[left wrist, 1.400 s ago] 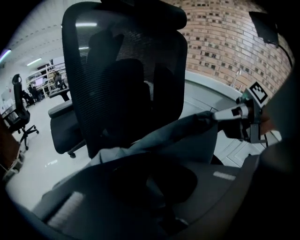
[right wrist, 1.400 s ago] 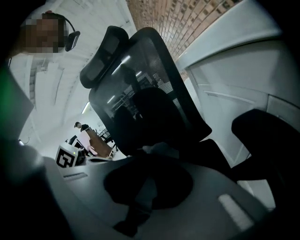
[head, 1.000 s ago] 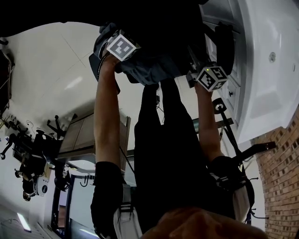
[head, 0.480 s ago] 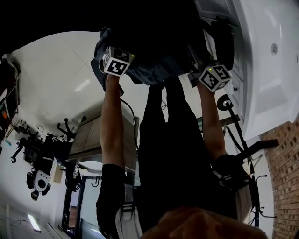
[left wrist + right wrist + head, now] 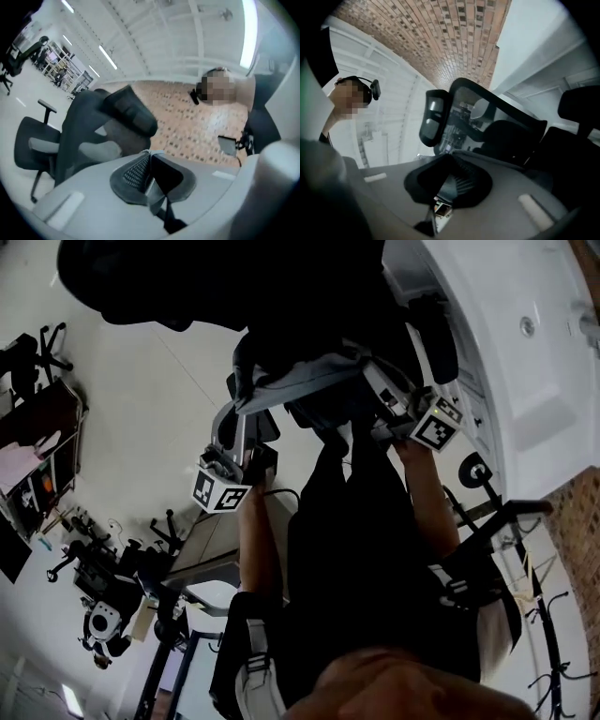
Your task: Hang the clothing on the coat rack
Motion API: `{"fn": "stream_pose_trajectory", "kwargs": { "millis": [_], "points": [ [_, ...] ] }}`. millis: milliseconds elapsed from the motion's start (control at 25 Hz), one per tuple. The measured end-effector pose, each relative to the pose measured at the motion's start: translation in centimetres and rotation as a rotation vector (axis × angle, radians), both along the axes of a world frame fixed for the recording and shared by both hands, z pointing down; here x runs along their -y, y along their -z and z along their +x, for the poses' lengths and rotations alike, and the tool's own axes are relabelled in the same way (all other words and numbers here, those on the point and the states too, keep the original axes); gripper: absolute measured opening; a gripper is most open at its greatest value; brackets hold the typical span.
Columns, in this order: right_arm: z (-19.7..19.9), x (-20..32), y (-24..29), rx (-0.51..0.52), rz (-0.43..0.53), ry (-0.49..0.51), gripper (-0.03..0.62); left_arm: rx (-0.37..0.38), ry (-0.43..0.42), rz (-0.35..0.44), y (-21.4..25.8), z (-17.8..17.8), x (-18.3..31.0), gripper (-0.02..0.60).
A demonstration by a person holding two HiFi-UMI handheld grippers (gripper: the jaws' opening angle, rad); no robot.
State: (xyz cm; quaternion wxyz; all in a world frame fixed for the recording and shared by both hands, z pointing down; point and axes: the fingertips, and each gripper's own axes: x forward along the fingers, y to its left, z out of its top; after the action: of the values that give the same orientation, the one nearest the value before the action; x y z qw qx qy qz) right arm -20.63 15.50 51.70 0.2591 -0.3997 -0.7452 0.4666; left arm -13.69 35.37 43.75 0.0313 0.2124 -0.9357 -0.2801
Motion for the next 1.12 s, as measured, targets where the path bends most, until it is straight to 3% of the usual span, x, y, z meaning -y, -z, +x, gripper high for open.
{"fn": "stream_pose_trajectory", "kwargs": {
  "millis": [160, 280, 400, 520, 600, 720, 920, 1120],
  "points": [
    [3.0, 1.0, 11.0, 0.181, -0.103, -0.067, 0.018, 0.220, -0.077, 0.142, 9.6, 3.3, 0.5, 0.014],
    [4.9, 2.3, 15.9, 0.317, -0.125, -0.122, 0.018, 0.372, -0.161, 0.211, 13.9, 4.4, 1.2, 0.014],
    [1.0, 8.0, 15.5, 0.463, -0.118, -0.250, 0.018, 0.527, -0.334, 0.283, 13.2, -2.3, 6.1, 0.014],
    [-1.1, 16.7, 15.6, 0.593, -0.083, -0.449, 0.018, 0.620, -0.558, 0.389, 12.5, -9.5, 14.6, 0.014],
    [0.7, 19.1, 17.0, 0.624, -0.053, -0.534, 0.018, 0.635, -0.645, 0.429, 14.2, -9.9, 17.2, 0.014],
    [5.9, 20.7, 19.7, 0.609, -0.019, -0.601, 0.018, 0.613, -0.745, 0.467, 17.4, -5.8, 20.0, 0.014],
    [20.0, 28.0, 24.4, 0.691, 0.214, -0.973, 0.018, 0.575, -1.155, 0.669, 20.4, 0.2, 31.3, 0.014],
    [32.3, 32.0, 27.5, 0.692, 0.337, -1.244, 0.018, 0.481, -1.414, 0.861, 22.2, 7.3, 39.0, 0.014]
  ]
}}
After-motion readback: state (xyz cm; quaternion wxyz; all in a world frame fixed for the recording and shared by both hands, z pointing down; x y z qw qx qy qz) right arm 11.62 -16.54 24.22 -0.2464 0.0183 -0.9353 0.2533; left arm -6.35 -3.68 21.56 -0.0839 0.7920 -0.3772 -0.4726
